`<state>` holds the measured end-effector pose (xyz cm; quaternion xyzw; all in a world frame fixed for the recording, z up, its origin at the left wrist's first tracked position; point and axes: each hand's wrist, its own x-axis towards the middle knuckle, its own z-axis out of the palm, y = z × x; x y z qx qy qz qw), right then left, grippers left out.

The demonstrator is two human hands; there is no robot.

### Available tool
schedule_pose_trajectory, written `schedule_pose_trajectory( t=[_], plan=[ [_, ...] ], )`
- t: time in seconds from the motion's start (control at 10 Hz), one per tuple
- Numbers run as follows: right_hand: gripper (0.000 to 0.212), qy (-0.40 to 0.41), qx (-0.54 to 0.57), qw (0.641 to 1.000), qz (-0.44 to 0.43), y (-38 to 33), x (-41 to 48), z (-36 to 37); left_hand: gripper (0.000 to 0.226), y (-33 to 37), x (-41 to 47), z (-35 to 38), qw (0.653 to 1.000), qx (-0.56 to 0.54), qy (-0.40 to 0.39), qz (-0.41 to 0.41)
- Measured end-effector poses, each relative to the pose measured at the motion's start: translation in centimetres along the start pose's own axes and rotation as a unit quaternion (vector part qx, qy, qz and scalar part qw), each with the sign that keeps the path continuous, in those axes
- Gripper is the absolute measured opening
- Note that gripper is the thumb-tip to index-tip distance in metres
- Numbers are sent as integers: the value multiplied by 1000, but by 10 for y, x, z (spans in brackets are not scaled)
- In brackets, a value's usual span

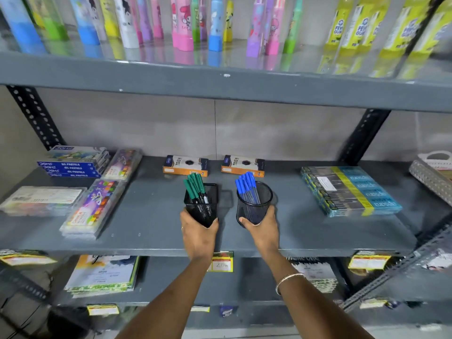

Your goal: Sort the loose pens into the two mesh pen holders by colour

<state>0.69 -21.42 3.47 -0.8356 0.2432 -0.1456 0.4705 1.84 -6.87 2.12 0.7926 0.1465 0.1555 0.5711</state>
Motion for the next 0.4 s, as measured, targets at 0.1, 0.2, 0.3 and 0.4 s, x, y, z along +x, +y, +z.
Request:
schedule_pose_trajectory(
  t=[0.1, 0.2, 0.3, 0.4],
  plan=[
    [73, -1, -1, 1000, 0, 2, -11, -3, 64, 1, -10, -7, 1000, 1, -3, 2],
    [76, -11, 2, 1000, 7, 3, -17, -6, 66, 2, -17, -13, 1000, 9, -14, -2],
    [77, -20, 9, 1000, 11, 1, -19, -9, 72, 4, -18, -16, 1000, 12, -26, 4],
    [95, -17, 48, 999, -12, -1, -20, -9, 98, 1, -19, -16, 999, 22, -22, 44]
  ],
)
